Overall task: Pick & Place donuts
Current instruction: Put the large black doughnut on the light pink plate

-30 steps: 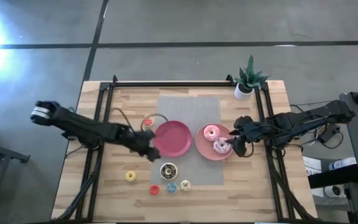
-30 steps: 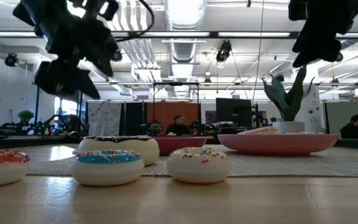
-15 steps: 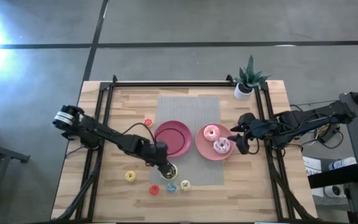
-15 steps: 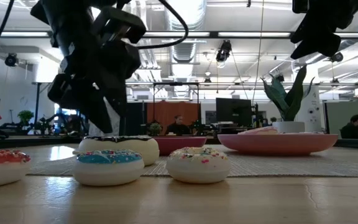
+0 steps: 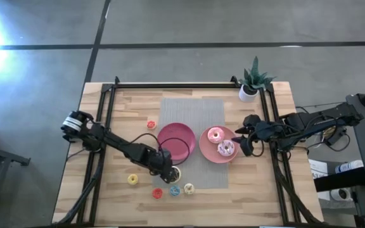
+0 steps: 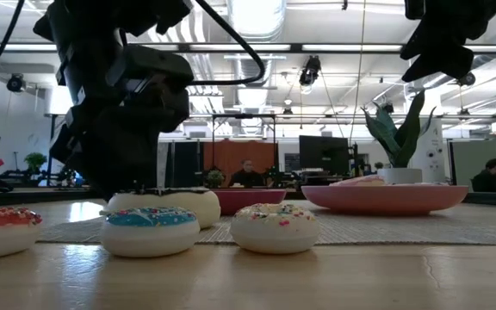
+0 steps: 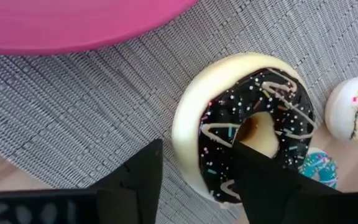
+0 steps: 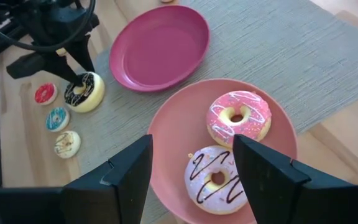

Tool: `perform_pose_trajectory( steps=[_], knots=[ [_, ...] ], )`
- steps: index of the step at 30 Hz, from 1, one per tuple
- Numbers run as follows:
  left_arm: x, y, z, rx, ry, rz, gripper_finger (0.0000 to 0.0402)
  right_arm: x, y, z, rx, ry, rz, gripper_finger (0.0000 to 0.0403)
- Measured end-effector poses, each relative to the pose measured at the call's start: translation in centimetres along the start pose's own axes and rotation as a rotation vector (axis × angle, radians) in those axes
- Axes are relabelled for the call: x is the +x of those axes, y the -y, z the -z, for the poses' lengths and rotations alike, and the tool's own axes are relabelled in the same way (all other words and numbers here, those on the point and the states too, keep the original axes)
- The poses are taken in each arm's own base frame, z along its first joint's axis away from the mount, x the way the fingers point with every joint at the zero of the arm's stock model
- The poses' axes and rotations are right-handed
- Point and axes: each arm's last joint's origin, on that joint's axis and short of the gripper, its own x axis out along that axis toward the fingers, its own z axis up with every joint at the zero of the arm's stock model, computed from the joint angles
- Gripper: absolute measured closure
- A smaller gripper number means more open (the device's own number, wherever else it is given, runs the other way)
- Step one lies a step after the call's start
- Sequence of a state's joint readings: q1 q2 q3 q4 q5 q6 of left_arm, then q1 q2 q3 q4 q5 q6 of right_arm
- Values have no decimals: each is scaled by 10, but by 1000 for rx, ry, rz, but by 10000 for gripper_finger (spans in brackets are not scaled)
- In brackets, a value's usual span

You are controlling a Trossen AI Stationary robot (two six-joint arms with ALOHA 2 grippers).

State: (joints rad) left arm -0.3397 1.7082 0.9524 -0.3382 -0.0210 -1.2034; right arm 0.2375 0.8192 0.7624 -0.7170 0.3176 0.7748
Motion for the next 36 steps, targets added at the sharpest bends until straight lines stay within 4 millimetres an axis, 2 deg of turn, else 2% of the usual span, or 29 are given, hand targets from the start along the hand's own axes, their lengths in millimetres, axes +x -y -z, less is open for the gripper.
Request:
perform_pose_trajectory(
  steps=[4, 9, 12, 18, 20, 22, 25, 29, 33, 36],
  knots=[
    [2, 0, 0, 9, 21, -10, 294, 0, 0, 0, 23, 2, 5, 188],
    [-1, 6, -4, 59, 78, -12, 382, 0, 0, 0, 37, 4, 7, 188],
    [-11, 15, -8, 93, 101, 22, 394, 0, 0, 0, 37, 4, 7, 189],
    [-49, 42, -24, 155, 214, 141, 399, 0, 0, 0, 37, 6, 9, 188],
    [-56, 46, -37, 186, 274, 141, 400, 0, 0, 0, 37, 8, 10, 188],
    [-56, 46, -60, 187, 338, 141, 400, 0, 1, 0, 40, 15, 17, 189],
    [-52, 47, -98, 164, 420, 158, 400, 0, 1, 0, 51, 18, 20, 188],
    [-43, 52, -138, 157, 433, 158, 401, -1, 1, -1, 86, 21, 16, 189],
    [-24, 64, -164, 167, 397, 165, 401, -4, 2, -1, 101, 27, 9, 188],
    [-5, 74, -175, 180, 351, 117, 401, -8, 4, -1, 109, 37, -3, 188]
  ],
)
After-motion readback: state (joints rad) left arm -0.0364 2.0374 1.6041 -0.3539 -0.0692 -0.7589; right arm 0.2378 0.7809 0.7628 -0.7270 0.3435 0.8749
